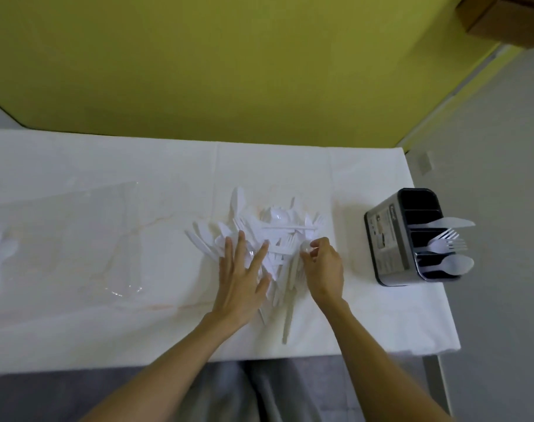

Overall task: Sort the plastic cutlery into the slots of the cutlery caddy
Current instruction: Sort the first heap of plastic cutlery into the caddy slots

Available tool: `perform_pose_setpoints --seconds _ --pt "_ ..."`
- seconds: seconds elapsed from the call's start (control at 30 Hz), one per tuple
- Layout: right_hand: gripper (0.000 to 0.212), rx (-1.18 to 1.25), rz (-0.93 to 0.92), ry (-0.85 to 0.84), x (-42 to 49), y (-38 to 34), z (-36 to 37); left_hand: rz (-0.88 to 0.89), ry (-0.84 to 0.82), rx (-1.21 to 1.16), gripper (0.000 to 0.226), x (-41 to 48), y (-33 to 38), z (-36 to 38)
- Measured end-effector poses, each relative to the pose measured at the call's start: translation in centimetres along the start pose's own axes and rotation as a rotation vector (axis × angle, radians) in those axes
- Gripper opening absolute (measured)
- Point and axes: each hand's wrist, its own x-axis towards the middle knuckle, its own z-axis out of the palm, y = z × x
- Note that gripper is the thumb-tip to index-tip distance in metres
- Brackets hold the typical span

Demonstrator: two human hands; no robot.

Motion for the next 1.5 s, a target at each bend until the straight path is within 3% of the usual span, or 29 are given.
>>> perform_pose_setpoints --seconds 0.2,0.33,0.47,0.57,0.83,1.0,1.17,1.33,1.5 --pt "0.022 -0.006 0.007 0.04 1.0 0.6 -2.0 0.04 -0.032 0.105 0.065 0.6 -0.8 0.0" --pt "0.018 0.048 -0.206 0.045 1.5 -1.5 -3.4 -0.074 0.046 -0.055 0.069 -0.7 -0.8 0.3" --pt "0.021 -0.095 -0.461 -0.099 2.5 -4.5 -1.8 -0.167 0.106 -0.207 0.065 -1.6 0.2 0.1" --pt "0.027 -0.246 -0.53 -0.201 2.9 -5.7 0.1 -0.171 0.181 -0.201 0.059 -2.1 0.2 -0.3" --pt "0.015 -0.214 -0.277 -0.207 3.8 -4.2 -0.5 -0.268 0.477 -0.175 0.034 1.4 -0.9 -3.8" --pt "0.017 -0.168 -0.178 -0.174 3.9 -3.1 -1.7 -0.461 0.309 -0.09 0.032 8.8 -2.0 -6.6" --pt "0.011 -0.067 -0.156 -0.153 3.2 -2.9 -2.4 -0.495 0.056 -0.036 0.039 12.1 -3.4 -6.3" --pt "0.013 -0.05 -0.188 -0.146 3.4 -4.4 -2.1 -0.502 0.043 -0.102 0.026 12.2 -4.3 -5.8" --pt "0.032 -0.155 -0.181 -0.209 4.1 -6.1 -0.7 -0.455 0.168 -0.313 0.017 10.5 -4.3 -6.9"
